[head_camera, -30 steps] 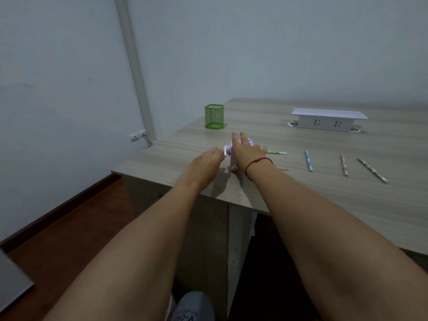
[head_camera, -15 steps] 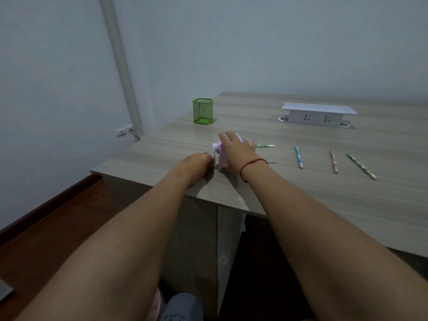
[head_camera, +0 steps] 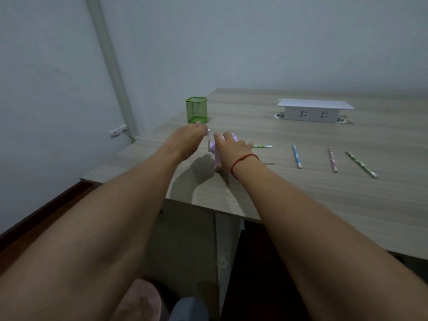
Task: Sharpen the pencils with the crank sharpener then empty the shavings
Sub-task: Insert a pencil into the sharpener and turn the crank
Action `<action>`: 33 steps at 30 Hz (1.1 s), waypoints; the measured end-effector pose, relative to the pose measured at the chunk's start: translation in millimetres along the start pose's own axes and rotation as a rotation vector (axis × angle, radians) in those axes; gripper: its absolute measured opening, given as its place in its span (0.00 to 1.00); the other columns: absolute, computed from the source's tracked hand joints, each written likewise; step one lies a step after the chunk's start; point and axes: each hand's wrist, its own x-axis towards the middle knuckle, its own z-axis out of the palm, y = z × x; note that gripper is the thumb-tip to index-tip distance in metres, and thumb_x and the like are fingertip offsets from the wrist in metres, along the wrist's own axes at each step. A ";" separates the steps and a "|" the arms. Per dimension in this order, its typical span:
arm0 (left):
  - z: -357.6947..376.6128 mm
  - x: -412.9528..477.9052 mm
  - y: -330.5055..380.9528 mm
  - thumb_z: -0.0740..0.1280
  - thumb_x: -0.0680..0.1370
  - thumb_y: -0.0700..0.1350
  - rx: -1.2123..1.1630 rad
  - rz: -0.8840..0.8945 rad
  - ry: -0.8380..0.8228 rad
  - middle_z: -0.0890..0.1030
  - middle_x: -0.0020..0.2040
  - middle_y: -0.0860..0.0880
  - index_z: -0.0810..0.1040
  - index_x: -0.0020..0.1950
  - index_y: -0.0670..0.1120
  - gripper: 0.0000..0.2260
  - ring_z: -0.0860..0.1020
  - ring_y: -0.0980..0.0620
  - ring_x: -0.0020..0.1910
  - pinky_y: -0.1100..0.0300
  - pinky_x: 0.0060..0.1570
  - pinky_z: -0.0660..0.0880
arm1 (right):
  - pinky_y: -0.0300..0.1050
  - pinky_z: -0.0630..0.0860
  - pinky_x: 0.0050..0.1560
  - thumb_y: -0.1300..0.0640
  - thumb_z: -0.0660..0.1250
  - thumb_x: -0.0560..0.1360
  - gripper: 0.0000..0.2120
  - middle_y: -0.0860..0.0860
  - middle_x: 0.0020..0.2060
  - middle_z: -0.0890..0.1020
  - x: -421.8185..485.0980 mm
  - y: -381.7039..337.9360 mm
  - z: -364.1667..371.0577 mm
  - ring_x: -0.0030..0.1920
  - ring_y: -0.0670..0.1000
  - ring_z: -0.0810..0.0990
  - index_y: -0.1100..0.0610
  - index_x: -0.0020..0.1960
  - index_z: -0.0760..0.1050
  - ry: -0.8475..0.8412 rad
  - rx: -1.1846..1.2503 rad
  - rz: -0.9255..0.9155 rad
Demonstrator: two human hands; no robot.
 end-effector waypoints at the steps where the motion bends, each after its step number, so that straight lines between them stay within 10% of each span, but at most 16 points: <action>1: 1.5 -4.3 0.6 0.57 0.80 0.34 -0.018 0.005 0.033 0.78 0.57 0.38 0.73 0.61 0.39 0.11 0.78 0.38 0.54 0.46 0.51 0.75 | 0.68 0.64 0.66 0.48 0.74 0.70 0.38 0.55 0.71 0.64 0.0 -0.4 -0.2 0.67 0.63 0.71 0.53 0.73 0.59 -0.008 -0.013 -0.001; 19: -8.5 -48.9 22.0 0.58 0.81 0.38 -0.159 -0.015 0.038 0.81 0.51 0.41 0.75 0.54 0.40 0.08 0.78 0.44 0.48 0.55 0.45 0.74 | 0.69 0.55 0.72 0.50 0.74 0.70 0.45 0.49 0.79 0.47 -2.4 1.6 5.3 0.76 0.68 0.51 0.52 0.77 0.51 0.000 0.086 -0.004; 33: 12.9 -66.0 32.9 0.61 0.80 0.42 -0.146 -0.062 -0.136 0.80 0.52 0.43 0.76 0.55 0.42 0.07 0.78 0.46 0.47 0.57 0.45 0.73 | 0.67 0.59 0.70 0.53 0.74 0.68 0.38 0.51 0.76 0.57 2.5 -0.5 8.5 0.72 0.66 0.61 0.52 0.73 0.59 0.027 0.106 0.004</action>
